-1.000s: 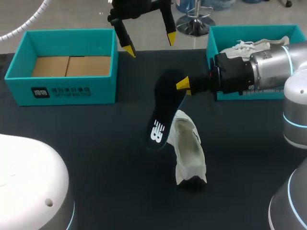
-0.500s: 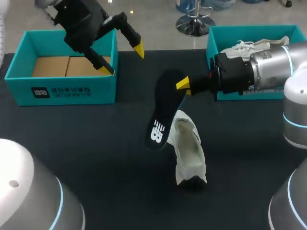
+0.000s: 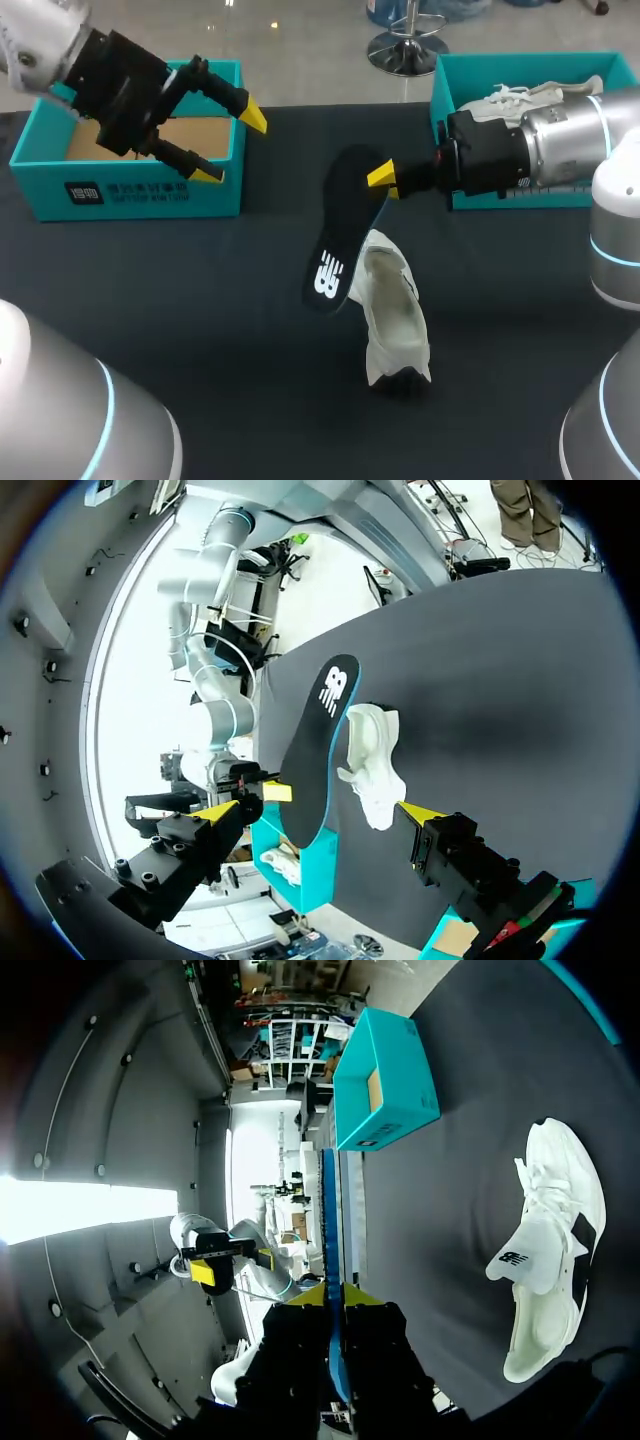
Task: Take the shoe out of the shoebox, open the shoe tongue, remove and reinsert the insole, then place the shoe into the shoebox
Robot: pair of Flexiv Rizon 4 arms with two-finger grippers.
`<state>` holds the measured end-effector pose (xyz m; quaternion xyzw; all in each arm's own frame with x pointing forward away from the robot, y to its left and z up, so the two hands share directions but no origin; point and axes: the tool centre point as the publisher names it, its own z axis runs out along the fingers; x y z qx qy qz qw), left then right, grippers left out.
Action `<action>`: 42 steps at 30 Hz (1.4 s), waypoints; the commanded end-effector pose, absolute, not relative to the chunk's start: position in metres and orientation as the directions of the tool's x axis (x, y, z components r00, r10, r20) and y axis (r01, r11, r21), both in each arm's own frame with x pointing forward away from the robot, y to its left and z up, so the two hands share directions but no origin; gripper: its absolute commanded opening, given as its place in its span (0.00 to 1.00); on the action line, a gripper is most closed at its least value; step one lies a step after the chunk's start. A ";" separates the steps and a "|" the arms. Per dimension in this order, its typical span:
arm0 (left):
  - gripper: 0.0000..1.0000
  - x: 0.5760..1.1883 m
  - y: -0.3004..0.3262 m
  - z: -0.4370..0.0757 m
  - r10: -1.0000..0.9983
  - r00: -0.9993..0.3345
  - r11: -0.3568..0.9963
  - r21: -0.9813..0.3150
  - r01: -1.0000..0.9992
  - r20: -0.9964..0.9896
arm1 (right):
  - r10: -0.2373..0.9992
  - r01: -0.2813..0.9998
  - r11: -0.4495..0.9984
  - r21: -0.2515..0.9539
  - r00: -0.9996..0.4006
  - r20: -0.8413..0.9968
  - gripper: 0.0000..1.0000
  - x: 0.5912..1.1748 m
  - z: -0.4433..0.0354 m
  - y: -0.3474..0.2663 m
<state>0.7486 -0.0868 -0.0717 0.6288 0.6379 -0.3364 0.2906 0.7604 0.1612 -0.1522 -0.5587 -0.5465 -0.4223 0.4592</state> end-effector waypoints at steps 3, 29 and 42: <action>1.00 0.747 -0.086 -0.076 0.538 -0.042 -0.014 -0.059 0.998 -0.842 | 0.224 0.998 0.019 -0.052 0.047 0.973 0.00 0.761 -0.153 0.163; 1.00 0.734 -0.093 -0.103 0.227 0.118 0.064 0.136 0.989 -0.967 | 0.224 0.998 0.019 -0.052 0.047 0.973 0.00 0.761 -0.153 0.163; 1.00 0.745 -0.152 -0.130 0.200 -0.076 0.050 -0.067 0.996 -0.977 | 0.224 0.998 0.019 -0.052 0.047 0.973 0.00 0.761 -0.153 0.163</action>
